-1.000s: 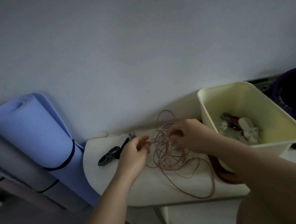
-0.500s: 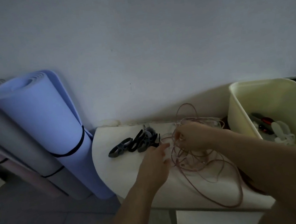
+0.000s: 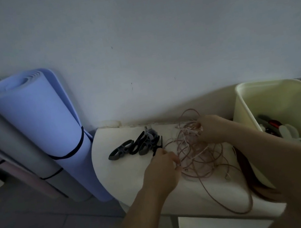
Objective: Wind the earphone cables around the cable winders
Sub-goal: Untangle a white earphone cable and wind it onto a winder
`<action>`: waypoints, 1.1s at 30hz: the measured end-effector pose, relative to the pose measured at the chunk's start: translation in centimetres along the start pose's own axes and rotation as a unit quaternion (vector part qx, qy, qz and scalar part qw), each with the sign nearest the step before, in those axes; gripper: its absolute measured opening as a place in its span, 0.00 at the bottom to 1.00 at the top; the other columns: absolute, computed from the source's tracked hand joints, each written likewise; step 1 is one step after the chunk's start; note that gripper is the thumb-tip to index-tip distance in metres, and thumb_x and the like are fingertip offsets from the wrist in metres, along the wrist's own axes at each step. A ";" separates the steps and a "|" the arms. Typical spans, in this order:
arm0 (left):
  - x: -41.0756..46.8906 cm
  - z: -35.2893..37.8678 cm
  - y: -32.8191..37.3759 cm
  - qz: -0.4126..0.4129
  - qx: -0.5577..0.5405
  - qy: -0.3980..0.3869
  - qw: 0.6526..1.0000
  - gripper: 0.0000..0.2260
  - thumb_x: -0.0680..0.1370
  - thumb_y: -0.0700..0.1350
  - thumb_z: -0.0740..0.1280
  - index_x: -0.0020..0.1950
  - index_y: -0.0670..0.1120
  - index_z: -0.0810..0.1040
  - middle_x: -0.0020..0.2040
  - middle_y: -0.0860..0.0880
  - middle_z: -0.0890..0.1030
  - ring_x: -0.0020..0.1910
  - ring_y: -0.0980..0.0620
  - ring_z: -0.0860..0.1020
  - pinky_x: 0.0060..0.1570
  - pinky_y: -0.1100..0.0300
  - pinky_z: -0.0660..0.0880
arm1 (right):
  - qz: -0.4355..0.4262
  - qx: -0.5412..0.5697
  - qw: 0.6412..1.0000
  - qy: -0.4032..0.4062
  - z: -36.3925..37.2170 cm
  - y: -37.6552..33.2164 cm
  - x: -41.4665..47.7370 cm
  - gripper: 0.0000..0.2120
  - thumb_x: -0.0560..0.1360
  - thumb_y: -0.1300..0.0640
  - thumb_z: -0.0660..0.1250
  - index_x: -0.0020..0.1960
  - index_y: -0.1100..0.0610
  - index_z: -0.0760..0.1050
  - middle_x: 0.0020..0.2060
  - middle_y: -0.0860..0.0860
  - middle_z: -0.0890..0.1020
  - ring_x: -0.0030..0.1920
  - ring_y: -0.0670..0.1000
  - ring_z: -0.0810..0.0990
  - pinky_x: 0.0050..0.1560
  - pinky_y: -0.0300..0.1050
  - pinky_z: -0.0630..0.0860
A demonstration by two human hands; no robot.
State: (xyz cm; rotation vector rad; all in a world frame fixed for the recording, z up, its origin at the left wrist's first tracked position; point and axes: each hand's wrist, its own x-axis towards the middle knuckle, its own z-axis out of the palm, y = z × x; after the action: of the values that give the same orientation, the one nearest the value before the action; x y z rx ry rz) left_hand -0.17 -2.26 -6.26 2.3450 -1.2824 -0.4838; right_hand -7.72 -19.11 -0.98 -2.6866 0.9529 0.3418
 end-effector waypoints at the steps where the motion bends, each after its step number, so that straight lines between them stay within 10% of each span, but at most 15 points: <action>1: -0.1 -0.1 0.0 -0.001 0.000 0.003 1.000 0.09 0.80 0.49 0.64 0.58 0.49 0.77 0.61 0.50 0.70 0.58 0.52 0.74 0.51 0.66 0.67 | 0.001 -0.026 0.999 -0.019 0.2 0.0 0.1 0.20 0.74 0.48 0.68 0.57 0.62 0.78 0.50 0.55 0.81 0.53 0.55 0.79 0.52 0.45 0.75; 3: -0.1 -0.5 -0.1 -0.009 -0.005 0.005 1.000 0.07 0.80 0.49 0.64 0.55 0.50 0.77 0.59 0.51 0.71 0.57 0.53 0.73 0.53 0.63 0.69 | 0.007 -0.061 0.997 -0.042 0.5 -0.2 0.2 0.15 0.75 0.50 0.66 0.53 0.61 0.79 0.39 0.53 0.80 0.47 0.54 0.78 0.48 0.43 0.75; 6: -0.2 -1.5 -0.1 -0.017 -0.019 0.008 1.000 0.06 0.80 0.50 0.64 0.54 0.50 0.77 0.51 0.55 0.73 0.51 0.55 0.73 0.49 0.61 0.70 | 0.014 -0.066 0.997 -0.028 0.6 -0.3 0.6 0.13 0.78 0.54 0.60 0.51 0.62 0.78 0.49 0.56 0.81 0.50 0.56 0.79 0.48 0.44 0.74; 11: -0.2 -3.0 -0.5 -0.026 -0.076 0.056 0.995 0.02 0.79 0.48 0.64 0.50 0.53 0.76 0.41 0.59 0.74 0.43 0.58 0.74 0.46 0.60 0.74 | 0.037 0.118 0.980 0.157 -0.6 0.1 0.9 0.08 0.76 0.52 0.62 0.39 0.52 0.73 0.40 0.51 0.79 0.43 0.55 0.78 0.43 0.45 0.75; 19: -0.2 -5.0 -0.3 -0.042 -0.286 0.185 0.939 0.05 0.79 0.44 0.65 0.51 0.51 0.80 0.46 0.59 0.80 0.46 0.64 0.77 0.40 0.77 0.71 | 0.037 0.567 0.754 0.330 -4.3 -0.3 -2.2 0.07 0.79 0.57 0.60 0.51 0.58 0.74 0.30 0.49 0.78 0.31 0.48 0.82 0.37 0.44 0.79; 26: -1.3 -4.7 0.5 -0.016 -0.217 -0.049 0.975 0.15 0.79 0.39 0.62 0.41 0.59 0.79 0.46 0.53 0.81 0.44 0.54 0.79 0.46 0.60 0.75 | 0.007 0.710 0.648 0.276 -5.0 -1.1 -3.4 0.09 0.78 0.61 0.53 0.44 0.58 0.72 0.40 0.54 0.79 0.47 0.57 0.82 0.52 0.55 0.79; 33: 0.9 -4.7 0.5 -0.079 -0.222 0.056 0.970 0.14 0.79 0.35 0.57 0.45 0.52 0.77 0.46 0.57 0.76 0.44 0.60 0.74 0.42 0.65 0.70 | -0.040 0.639 0.719 0.271 -5.9 -1.7 -5.0 0.10 0.77 0.61 0.52 0.39 0.57 0.69 0.36 0.51 0.81 0.24 0.47 0.63 0.44 0.50 0.78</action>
State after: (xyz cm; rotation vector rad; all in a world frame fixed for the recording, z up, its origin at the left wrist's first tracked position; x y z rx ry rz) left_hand 2.22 -2.32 -2.13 2.0661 -0.8359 -0.6084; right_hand -9.67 -16.92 6.40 -1.4467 0.7193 -0.8841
